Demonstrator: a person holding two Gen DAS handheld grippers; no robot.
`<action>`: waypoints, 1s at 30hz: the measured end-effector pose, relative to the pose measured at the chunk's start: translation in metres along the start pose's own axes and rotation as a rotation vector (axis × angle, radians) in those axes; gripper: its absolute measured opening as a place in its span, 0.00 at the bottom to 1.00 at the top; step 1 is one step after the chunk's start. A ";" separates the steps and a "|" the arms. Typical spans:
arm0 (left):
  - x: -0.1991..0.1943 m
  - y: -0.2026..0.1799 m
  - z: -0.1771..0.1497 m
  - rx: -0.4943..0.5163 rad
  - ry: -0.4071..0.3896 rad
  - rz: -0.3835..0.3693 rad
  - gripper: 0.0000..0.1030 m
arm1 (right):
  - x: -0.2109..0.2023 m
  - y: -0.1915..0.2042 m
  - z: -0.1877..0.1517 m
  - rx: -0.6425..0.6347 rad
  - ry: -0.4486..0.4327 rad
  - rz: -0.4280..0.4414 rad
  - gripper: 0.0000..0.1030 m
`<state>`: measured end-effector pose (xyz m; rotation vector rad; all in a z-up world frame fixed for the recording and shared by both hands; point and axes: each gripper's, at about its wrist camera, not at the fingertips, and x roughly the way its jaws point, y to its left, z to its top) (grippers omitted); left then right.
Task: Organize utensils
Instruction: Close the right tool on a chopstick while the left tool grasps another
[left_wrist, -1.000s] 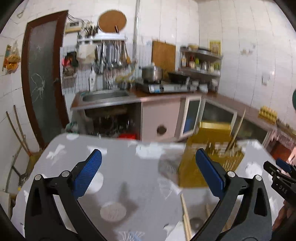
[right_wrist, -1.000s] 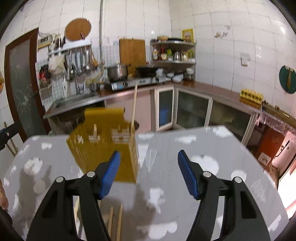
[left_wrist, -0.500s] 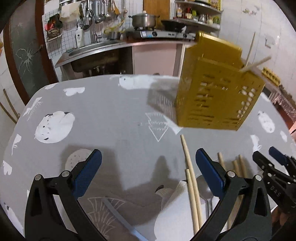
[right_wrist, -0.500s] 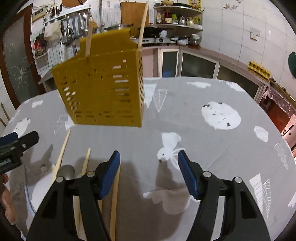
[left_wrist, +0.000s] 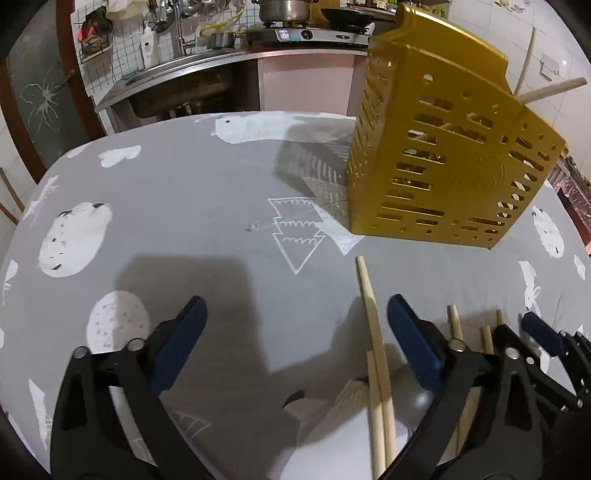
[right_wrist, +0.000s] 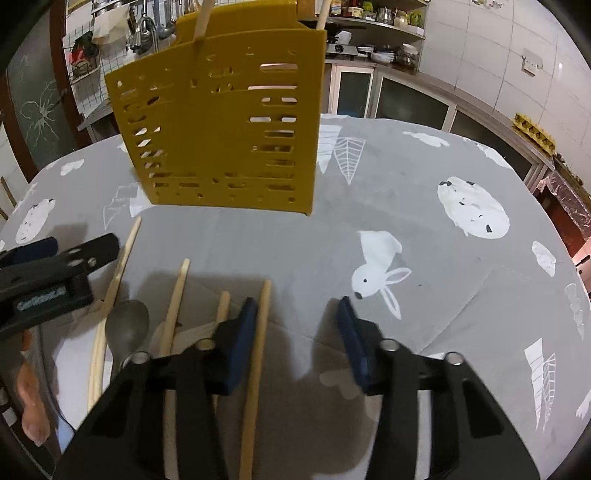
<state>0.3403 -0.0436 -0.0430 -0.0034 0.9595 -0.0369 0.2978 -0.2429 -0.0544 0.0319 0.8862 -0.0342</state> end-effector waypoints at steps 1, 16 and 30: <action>0.002 -0.002 0.001 0.003 0.006 -0.005 0.87 | 0.000 0.000 0.000 0.000 -0.001 0.003 0.33; 0.011 -0.025 0.008 0.079 0.031 -0.063 0.29 | 0.002 0.000 0.002 0.026 -0.003 0.025 0.08; -0.005 -0.029 0.008 0.067 0.020 -0.101 0.06 | -0.004 -0.016 0.017 0.106 -0.023 0.049 0.07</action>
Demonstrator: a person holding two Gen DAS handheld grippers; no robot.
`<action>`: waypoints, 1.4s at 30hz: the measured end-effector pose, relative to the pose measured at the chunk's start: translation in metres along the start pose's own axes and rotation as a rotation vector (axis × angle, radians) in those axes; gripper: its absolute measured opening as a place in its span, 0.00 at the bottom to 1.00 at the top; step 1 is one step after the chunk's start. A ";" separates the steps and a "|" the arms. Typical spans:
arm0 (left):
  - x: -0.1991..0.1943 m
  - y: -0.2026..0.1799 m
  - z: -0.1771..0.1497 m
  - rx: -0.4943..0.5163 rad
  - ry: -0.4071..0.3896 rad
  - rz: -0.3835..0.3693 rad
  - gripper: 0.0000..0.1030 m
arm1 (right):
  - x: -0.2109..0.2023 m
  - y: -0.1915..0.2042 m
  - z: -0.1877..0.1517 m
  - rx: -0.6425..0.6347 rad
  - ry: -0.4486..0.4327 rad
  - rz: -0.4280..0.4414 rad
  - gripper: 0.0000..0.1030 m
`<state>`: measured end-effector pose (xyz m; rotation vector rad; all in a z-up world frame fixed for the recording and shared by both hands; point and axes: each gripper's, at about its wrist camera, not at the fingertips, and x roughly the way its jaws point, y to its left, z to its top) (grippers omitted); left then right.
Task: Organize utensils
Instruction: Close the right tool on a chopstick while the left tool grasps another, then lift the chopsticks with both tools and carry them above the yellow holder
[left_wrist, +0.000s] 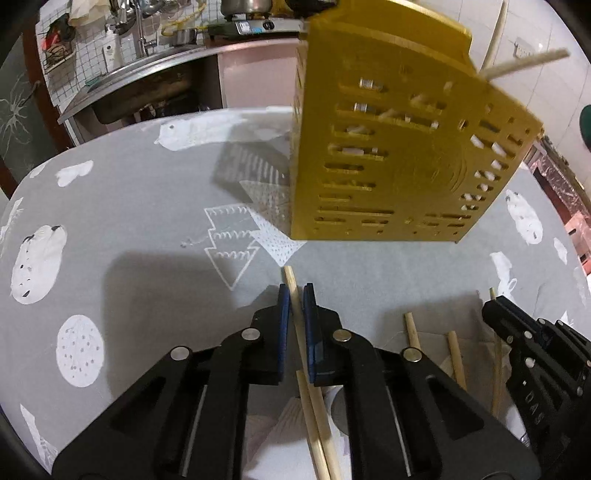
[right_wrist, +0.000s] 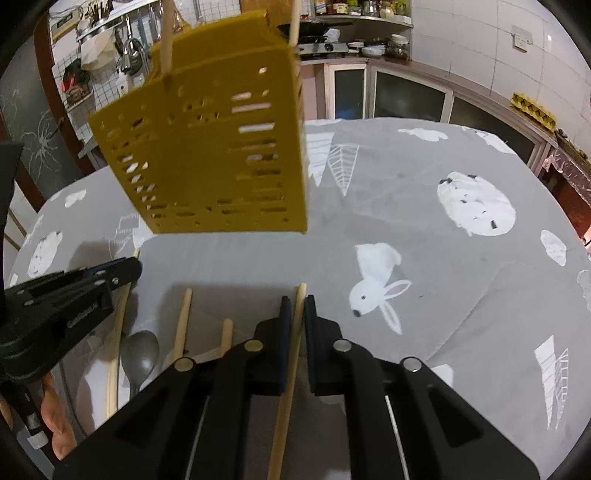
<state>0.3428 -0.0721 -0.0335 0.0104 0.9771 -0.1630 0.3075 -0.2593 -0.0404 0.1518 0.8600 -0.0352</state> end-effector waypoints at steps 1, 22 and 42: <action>-0.007 0.001 0.000 -0.004 -0.019 -0.004 0.06 | -0.003 -0.001 0.001 0.006 -0.009 0.001 0.07; -0.127 0.008 0.000 0.001 -0.436 0.014 0.06 | -0.109 -0.008 0.025 0.014 -0.400 0.085 0.05; -0.160 0.023 0.000 -0.011 -0.587 0.014 0.05 | -0.148 -0.014 0.030 0.010 -0.594 0.082 0.05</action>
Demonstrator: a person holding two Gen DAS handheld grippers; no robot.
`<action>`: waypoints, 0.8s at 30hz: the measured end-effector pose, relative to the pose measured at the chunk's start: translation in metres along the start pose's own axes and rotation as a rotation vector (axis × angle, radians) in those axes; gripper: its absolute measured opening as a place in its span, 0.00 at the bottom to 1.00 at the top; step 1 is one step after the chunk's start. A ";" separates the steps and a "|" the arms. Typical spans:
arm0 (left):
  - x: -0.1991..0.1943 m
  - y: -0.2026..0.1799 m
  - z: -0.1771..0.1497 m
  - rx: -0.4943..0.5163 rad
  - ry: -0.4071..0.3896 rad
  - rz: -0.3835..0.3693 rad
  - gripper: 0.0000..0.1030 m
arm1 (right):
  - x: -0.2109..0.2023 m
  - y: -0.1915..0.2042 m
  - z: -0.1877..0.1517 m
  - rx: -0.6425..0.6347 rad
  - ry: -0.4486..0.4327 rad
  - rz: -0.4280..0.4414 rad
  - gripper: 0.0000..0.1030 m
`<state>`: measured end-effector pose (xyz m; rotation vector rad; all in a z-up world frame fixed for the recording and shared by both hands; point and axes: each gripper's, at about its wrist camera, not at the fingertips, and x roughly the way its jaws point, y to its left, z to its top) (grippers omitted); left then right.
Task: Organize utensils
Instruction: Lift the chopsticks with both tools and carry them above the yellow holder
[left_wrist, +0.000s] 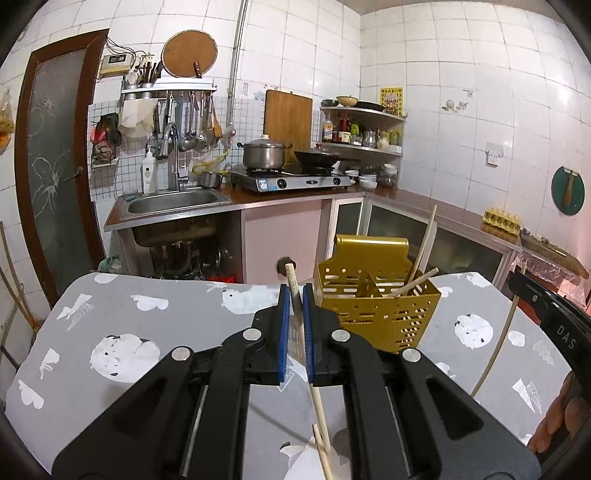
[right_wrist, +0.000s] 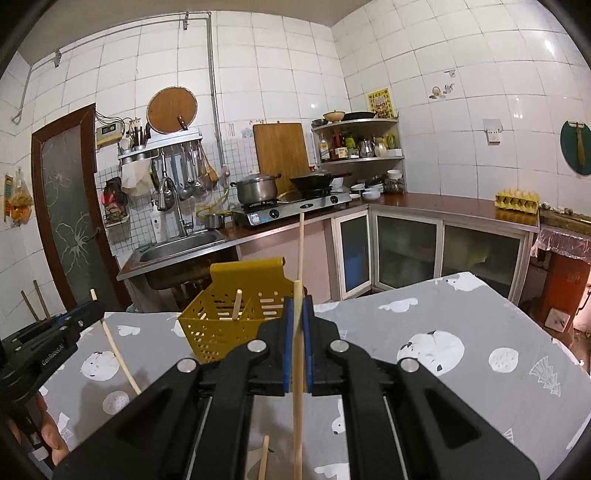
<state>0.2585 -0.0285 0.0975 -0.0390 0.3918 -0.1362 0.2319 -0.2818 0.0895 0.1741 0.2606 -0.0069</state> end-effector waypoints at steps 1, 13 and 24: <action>-0.001 0.001 0.001 0.000 -0.003 0.000 0.05 | -0.001 0.000 0.002 -0.004 -0.004 -0.002 0.05; -0.005 -0.001 0.015 0.006 -0.039 -0.010 0.04 | -0.002 0.000 0.018 -0.016 -0.031 -0.007 0.05; -0.015 0.000 0.038 0.016 -0.073 -0.028 0.04 | -0.006 0.003 0.052 -0.039 -0.078 -0.008 0.05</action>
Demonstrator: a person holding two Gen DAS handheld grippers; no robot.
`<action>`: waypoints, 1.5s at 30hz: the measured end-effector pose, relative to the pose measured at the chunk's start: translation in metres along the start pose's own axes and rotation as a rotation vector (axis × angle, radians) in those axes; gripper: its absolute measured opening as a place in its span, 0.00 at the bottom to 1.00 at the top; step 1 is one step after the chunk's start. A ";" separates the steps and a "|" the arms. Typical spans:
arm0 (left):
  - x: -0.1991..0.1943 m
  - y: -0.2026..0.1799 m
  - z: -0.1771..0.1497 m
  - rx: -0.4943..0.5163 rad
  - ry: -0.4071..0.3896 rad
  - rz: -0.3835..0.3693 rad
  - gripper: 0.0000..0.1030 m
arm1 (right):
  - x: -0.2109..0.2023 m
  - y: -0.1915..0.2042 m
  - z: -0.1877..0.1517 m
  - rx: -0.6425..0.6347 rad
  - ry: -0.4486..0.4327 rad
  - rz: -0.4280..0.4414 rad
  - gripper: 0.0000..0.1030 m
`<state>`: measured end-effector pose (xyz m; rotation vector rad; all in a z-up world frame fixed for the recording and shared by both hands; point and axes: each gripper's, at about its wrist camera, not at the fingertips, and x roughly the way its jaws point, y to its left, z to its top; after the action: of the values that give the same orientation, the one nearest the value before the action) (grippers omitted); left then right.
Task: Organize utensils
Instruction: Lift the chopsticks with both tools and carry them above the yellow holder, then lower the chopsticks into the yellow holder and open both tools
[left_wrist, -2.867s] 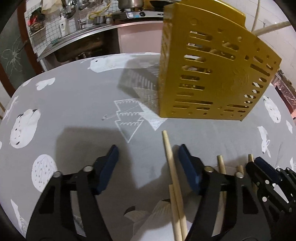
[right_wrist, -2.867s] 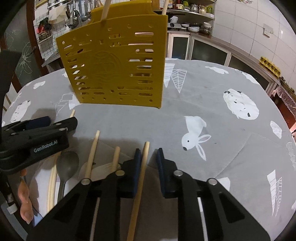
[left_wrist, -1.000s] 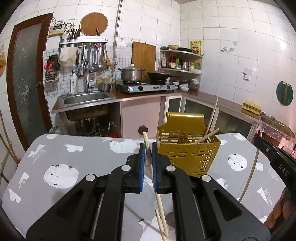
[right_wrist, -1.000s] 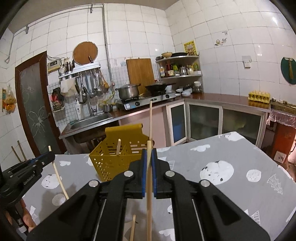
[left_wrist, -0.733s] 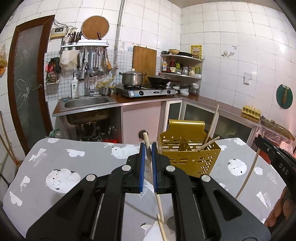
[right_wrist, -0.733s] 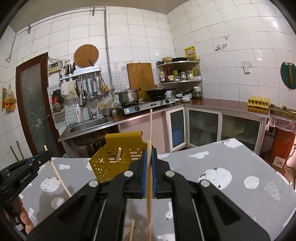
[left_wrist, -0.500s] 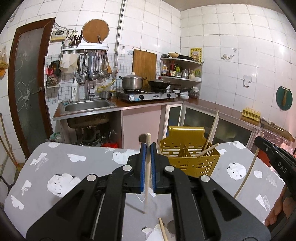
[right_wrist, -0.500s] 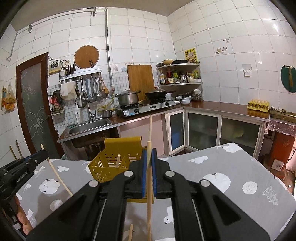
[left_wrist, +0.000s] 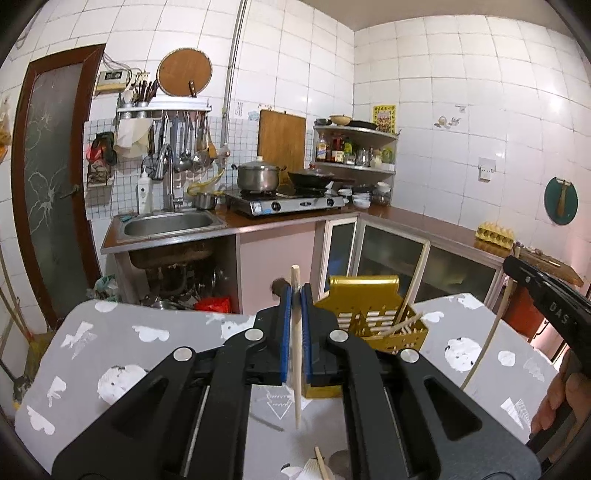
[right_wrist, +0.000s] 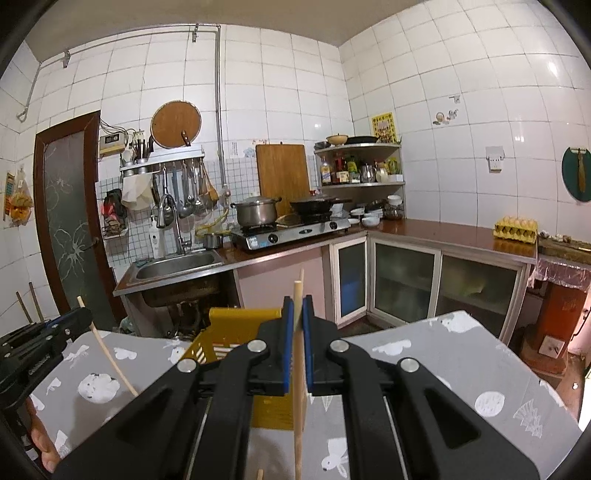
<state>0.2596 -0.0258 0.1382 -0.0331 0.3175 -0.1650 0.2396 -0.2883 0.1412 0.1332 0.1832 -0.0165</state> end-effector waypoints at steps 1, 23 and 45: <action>-0.002 -0.001 0.005 0.007 -0.011 0.000 0.04 | 0.001 0.001 0.004 -0.001 -0.005 0.000 0.05; 0.053 -0.041 0.102 0.034 -0.149 -0.058 0.04 | 0.065 0.016 0.101 0.004 -0.123 0.018 0.05; 0.125 -0.019 0.031 -0.020 0.076 -0.049 0.34 | 0.144 -0.005 0.017 -0.002 0.123 0.027 0.18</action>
<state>0.3832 -0.0647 0.1299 -0.0545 0.3947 -0.2116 0.3838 -0.2958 0.1305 0.1351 0.3041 0.0187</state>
